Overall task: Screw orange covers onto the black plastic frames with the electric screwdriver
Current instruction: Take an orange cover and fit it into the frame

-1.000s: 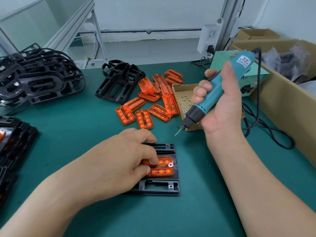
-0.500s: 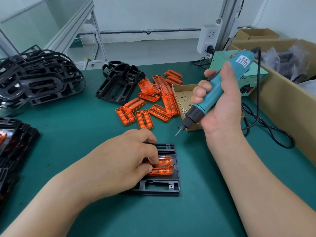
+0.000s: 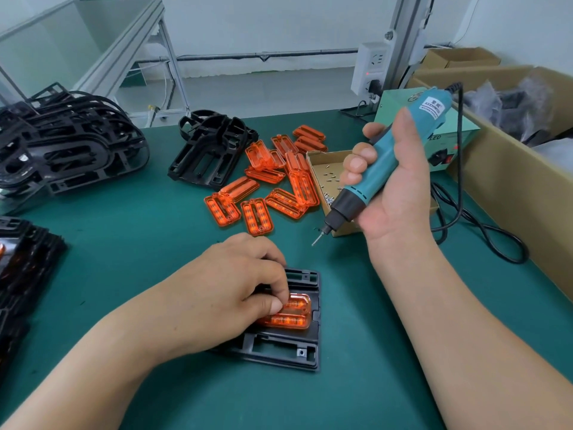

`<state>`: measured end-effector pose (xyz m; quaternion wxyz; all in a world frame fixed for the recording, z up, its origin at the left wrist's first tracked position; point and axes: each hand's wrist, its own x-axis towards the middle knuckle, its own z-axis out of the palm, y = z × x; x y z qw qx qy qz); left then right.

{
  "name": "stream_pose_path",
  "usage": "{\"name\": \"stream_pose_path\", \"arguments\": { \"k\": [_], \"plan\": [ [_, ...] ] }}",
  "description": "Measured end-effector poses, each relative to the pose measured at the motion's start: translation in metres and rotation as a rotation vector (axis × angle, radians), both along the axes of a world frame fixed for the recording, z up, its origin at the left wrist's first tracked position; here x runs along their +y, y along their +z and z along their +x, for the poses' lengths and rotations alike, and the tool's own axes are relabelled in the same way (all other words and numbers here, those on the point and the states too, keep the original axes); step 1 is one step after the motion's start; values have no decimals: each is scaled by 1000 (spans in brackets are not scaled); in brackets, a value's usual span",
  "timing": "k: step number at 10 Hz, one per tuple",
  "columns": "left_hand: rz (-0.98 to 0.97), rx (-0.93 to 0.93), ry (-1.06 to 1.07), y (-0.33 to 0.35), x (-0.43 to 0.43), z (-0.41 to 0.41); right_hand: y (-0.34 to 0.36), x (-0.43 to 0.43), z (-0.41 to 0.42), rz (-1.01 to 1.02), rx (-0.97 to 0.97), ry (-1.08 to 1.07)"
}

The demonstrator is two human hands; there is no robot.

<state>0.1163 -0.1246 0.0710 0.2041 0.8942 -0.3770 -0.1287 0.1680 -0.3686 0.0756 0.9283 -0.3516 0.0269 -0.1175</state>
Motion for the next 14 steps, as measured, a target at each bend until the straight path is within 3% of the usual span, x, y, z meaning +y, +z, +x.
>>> {"name": "stream_pose_path", "arguments": {
  "k": [2, 3, 4, 6, 7, 9, 11, 12, 13, 14],
  "plan": [
    [-3, 0, 56, -1, 1, -1, 1, -1, 0, 13, -9, 7],
    [118, -75, 49, -4, -2, -2, 1, -1, -1, 19, -7, 9],
    [169, -25, 87, -5, -1, -2, 1, -1, 0, 17, -15, 18],
    [31, 146, 268, 4, 8, 3, 2, -1, 0, 9, -18, 43],
    [-127, 325, 335, 5, 12, 11, 6, -7, 0, -70, 21, 139],
    [-287, 423, 360, 0, 20, 24, 19, -12, -8, -568, 6, 404],
    [-289, 430, 388, -2, 24, 29, 21, -7, -22, -1376, -51, 436],
    [-290, 475, 363, 1, 27, 28, 11, 7, -27, -1661, -7, 505],
    [-305, 474, 358, 3, 31, 29, 3, 22, -26, -1758, 2, 532],
    [-342, 453, 390, 2, 31, 32, 1, 26, -24, -1565, -25, 568]
  ]
}}
